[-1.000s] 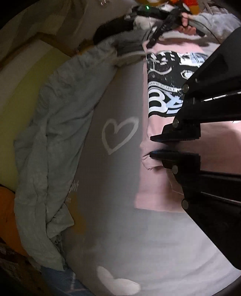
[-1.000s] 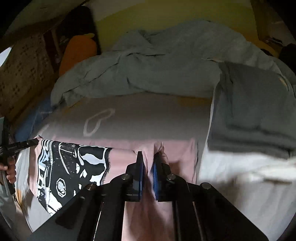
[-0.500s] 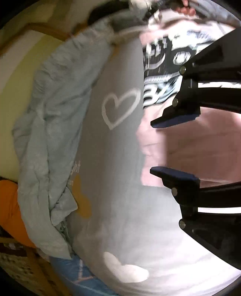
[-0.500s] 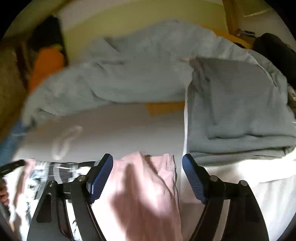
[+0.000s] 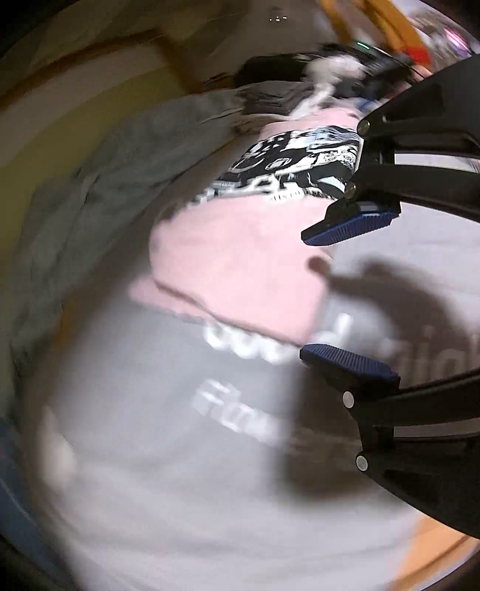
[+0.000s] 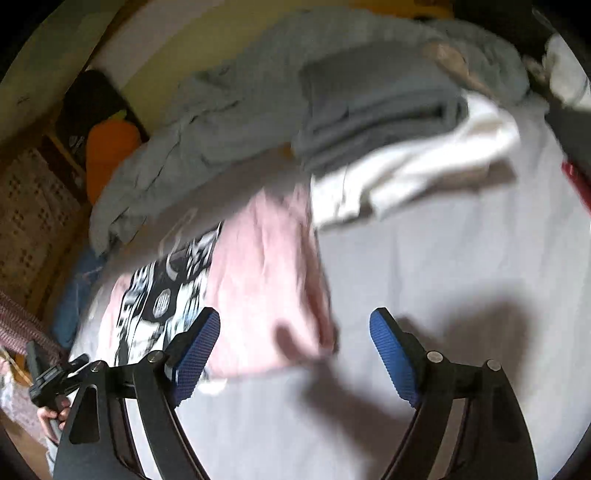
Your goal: Fold small clothes
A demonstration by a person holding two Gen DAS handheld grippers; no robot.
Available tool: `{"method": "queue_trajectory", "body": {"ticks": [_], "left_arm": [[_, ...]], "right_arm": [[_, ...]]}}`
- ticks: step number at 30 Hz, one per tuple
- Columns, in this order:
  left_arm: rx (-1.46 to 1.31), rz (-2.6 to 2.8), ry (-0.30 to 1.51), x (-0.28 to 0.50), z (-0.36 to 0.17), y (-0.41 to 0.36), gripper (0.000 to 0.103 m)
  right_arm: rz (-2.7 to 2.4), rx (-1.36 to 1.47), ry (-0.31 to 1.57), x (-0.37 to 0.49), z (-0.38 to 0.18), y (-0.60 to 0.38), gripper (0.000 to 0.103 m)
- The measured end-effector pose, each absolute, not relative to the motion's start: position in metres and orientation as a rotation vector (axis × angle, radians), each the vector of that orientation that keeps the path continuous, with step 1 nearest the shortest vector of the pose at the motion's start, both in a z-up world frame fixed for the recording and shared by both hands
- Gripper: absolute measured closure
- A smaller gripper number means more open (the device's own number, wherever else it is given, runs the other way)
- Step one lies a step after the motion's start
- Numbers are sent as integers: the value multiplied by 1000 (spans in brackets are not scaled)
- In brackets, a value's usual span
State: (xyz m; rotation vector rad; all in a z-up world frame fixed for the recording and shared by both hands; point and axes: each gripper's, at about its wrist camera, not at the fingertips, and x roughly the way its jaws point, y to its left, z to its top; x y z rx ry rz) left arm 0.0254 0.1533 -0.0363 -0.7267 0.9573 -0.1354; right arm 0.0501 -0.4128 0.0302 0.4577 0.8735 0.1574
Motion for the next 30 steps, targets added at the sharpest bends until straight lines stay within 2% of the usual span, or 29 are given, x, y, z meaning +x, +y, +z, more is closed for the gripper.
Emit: {"method": "queue_trajectory", "body": {"ticks": [6,8,10,12,14,16,23,27,30], "left_arm": [[-898,-148,937,24,-51,160,48],[-910,-139,900,31,-54,162,54],[-859,-71,878,35,-57,167,97],[-854,-69,870,38,-63,167,98],[-854,-76,848,31,-60,166,99],[-809,-62,814,22,-49,166,99],[-710,-75,755,-31,-9,159,100],[-645,-38,857,-61,-21,153,99],[-596,-1,826,-80,-28,147,96]], "right_arm": [[218,579,951,55,-2,-411,19],[263,578,938,57,-4,-405,19],[299,621,910,61,-6,-406,25],[249,636,911,66,-13,-409,44],[176,534,914,67,-12,-406,90],[180,512,878,56,-6,-406,99],[154,534,759,-8,33,-410,99],[111,521,806,-56,28,-414,99],[28,475,861,-76,10,-411,99]]}}
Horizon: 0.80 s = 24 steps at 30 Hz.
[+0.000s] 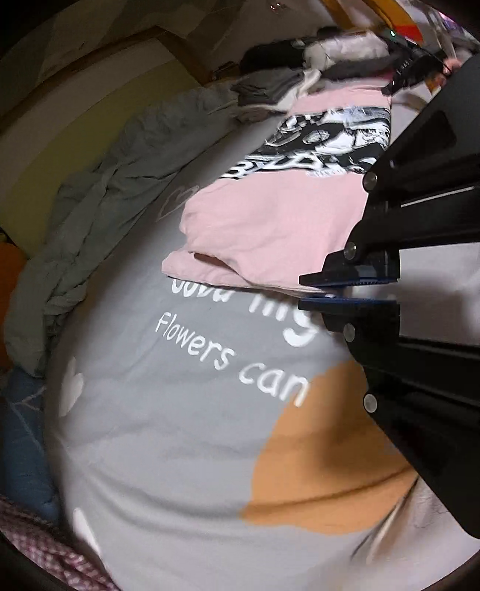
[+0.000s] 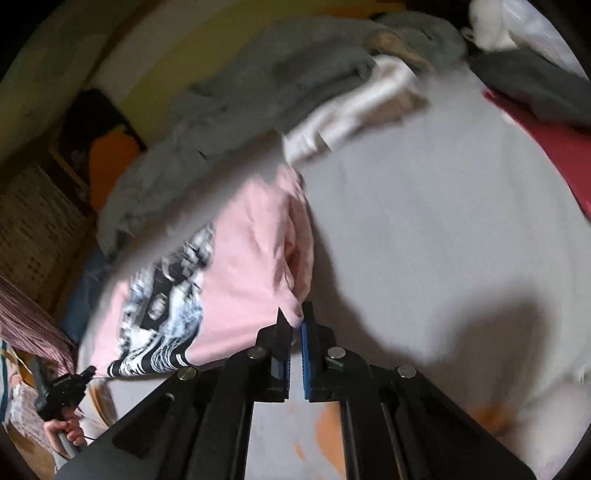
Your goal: Fold small clothes
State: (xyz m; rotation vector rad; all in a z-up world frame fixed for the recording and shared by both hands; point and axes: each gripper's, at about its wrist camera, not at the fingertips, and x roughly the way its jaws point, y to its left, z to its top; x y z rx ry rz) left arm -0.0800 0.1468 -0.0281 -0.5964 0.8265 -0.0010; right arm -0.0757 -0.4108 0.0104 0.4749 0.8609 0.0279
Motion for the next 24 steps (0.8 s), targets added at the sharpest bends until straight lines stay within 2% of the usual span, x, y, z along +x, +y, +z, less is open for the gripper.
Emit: {"method": "queue_trajectory", "body": {"ticks": [2,5,7,10,15,21,23,24], "left_arm": [[-523,40,761,-83,-16,141,97],[-446,-5,638,-79,16,132,90],[-385,-76,582,-69,36,119,81],[-244,-159,597,-29,49,88,81],[-98,-143,751,47,27,45,81],[-172,-70,821,91,-9,55,81],[-154,-58,813,96,-18,64,91],[-148,-61,789,95,-19,70,93]], "right_arm": [[-51,411,858,-74,11,-407,92],[-115,347,775,-67,34,-408,92],[-19,306,714,-55,57,-398,92],[109,226,699,-24,77,-377,92],[259,207,772,42,72,-334,92],[145,328,919,113,11,-349,92],[171,346,907,114,5,-359,96],[168,340,890,112,6,-362,96]]}}
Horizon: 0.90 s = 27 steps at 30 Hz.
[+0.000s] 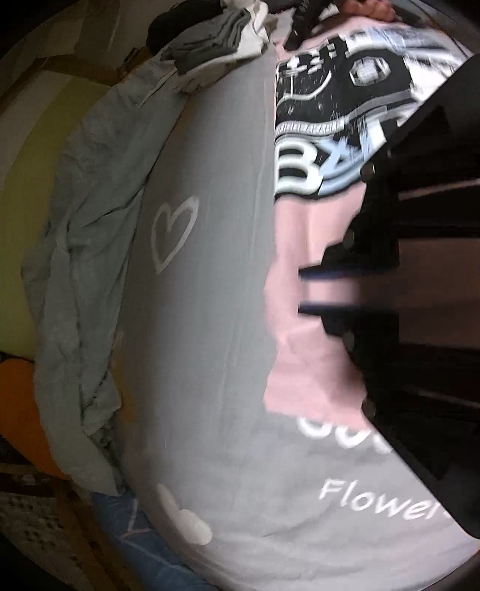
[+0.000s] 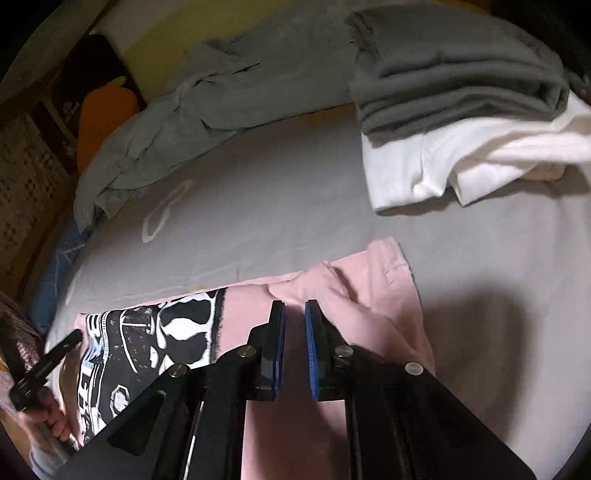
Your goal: Fold small clothes
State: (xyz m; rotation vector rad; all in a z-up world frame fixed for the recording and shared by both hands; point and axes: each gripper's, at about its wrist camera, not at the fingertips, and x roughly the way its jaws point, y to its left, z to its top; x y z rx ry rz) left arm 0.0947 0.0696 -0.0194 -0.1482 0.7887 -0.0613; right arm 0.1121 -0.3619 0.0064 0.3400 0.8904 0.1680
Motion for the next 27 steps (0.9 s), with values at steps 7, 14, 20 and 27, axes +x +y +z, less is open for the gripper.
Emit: {"method": "queue_trajectory", "body": {"ticks": [7,14,20,27], "left_arm": [[-224,-66,750,90,-29,90,93],[-232,-49,713,81,-20,89,91],[-121,-233,605,31,32,29,85],[-68,-317,707,5,-5,-26,85]], "right_arm": [[22,205,829,106,3,-377,96],[-24,152,787,96,9,-374,96],[159,85,669,52,52,-324,96],[364,63,764,16,23,-254,96]]}}
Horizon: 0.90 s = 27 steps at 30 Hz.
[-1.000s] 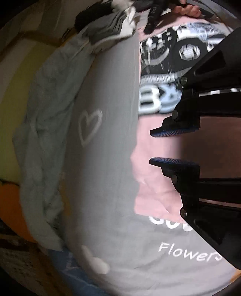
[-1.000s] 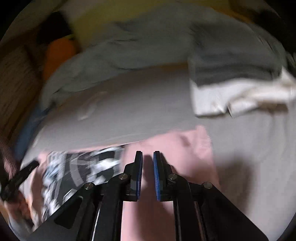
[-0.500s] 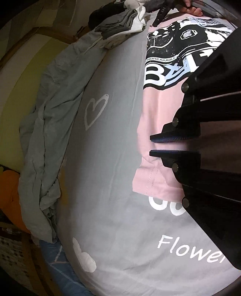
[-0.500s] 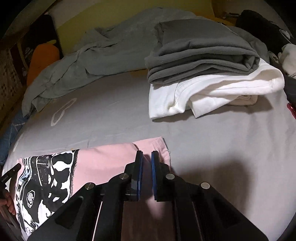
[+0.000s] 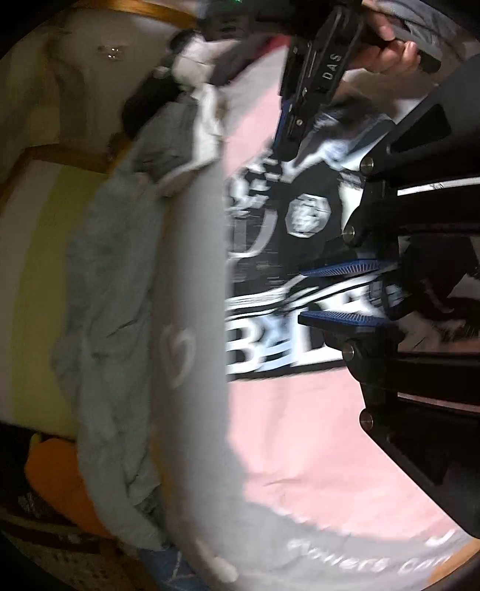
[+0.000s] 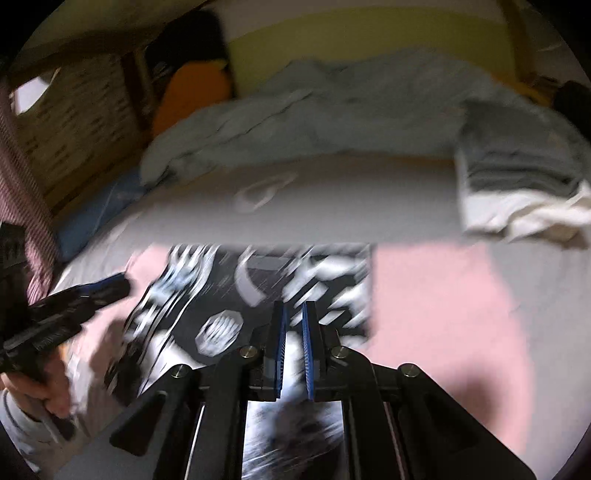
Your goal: Fold small clothes
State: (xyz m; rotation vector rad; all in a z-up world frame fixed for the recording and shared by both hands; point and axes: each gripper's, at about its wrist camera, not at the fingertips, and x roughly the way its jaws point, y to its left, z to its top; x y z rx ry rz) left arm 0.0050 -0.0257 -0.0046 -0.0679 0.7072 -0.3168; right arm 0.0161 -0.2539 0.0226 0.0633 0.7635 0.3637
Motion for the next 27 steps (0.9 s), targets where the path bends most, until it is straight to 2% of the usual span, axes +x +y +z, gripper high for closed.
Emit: {"method": "queue_trajectory", "body": {"ticks": [4,9,15,17,20,23,24,26,27], "left_arm": [[-83,-296,734,3,-24,-28,84],[47,-264,694,-9,-28,-45,84],[-81,-307,670,-15,-14,-28,84],[-82,-311,684,-27,-21,-29,81],[8,-290,655,-42,-35,-40,80],[87,-280,618,-44,-32,-50,79],[81,-294,614,-44,-29,-50,76],[24,-336,602,-41,-18,-43,63],[1,-359,596,-38,-12,-41,52]], "right_arm": [[343,-47,786,11,2,-229,96],[351,-24,786,14,-3,-232,96],[378,25,753,1,14,-235,95],[396,17,737,-11,15,-235,95],[379,-42,769,-21,-7,-232,93],[363,-63,747,-22,-6,-228,93],[365,-55,745,-22,-3,-229,93],[394,-14,710,-23,8,-233,93],[410,-7,684,-25,13,-234,92]]}}
